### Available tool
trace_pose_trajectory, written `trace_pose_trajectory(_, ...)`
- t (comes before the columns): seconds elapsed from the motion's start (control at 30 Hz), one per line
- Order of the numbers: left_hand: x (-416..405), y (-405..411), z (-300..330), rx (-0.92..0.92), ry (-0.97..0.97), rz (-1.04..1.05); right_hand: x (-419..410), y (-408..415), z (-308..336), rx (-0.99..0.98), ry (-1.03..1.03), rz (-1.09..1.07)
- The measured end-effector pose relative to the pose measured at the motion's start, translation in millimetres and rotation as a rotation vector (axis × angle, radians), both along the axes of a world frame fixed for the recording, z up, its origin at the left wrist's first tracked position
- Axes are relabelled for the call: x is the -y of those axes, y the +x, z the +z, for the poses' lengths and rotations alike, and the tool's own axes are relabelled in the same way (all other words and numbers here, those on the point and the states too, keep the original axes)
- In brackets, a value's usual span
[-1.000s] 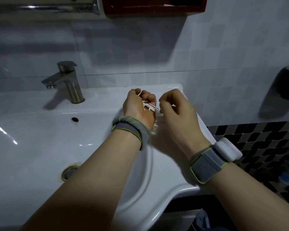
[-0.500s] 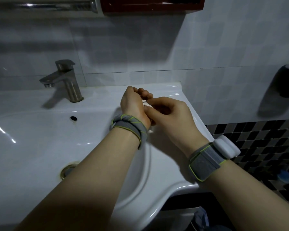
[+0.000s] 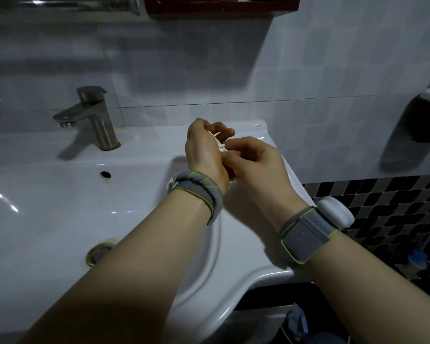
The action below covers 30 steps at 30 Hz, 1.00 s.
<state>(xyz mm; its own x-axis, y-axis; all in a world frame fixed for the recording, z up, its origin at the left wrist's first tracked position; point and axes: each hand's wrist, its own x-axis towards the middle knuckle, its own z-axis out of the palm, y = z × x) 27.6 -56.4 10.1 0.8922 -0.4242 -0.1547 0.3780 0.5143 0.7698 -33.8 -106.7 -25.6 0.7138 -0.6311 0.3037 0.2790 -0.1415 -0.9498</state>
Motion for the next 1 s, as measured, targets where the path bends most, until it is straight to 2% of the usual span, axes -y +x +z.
trace_pose_trajectory(0.1, -1.4, -0.8, 0.3, 0.029, 0.022, 0.012, 0.2, 0.8, -0.3, 0.004, 0.064, 0.022)
trace_pose_trajectory(0.3, 0.5, 4.9, -5.8, 0.094, 0.057, 0.104, -3.8, -4.6, 1.4, -0.003, -0.012, 0.078)
trace_pose_trajectory(0.43, 3.5, 5.8, -9.4, 0.118, 0.129, 0.066, -3.8, -1.6, -0.4, 0.015, 0.069, 0.094)
trace_pose_trajectory(0.67, 6.7, 1.5, -7.8, 0.202, 0.122, 0.074, 0.1, -0.7, 0.5, 0.024, 0.124, 0.076)
trace_pose_trajectory(0.73, 7.4, 3.6, -10.4, 0.21, 0.149, 0.092, 0.3, 0.1, -1.7, 0.027, 0.07, 0.062)
trace_pose_trajectory(0.87, 6.8, 5.5, -12.6, 0.209, 0.139, 0.137, 0.5, 2.6, -7.7, -0.013, -0.224, -0.035)
trace_pose_trajectory(1.0, 8.3, 2.2, -10.3, 0.232, 0.156, 0.126, 6.8, 4.7, -8.5, 0.001, -0.299, -0.097)
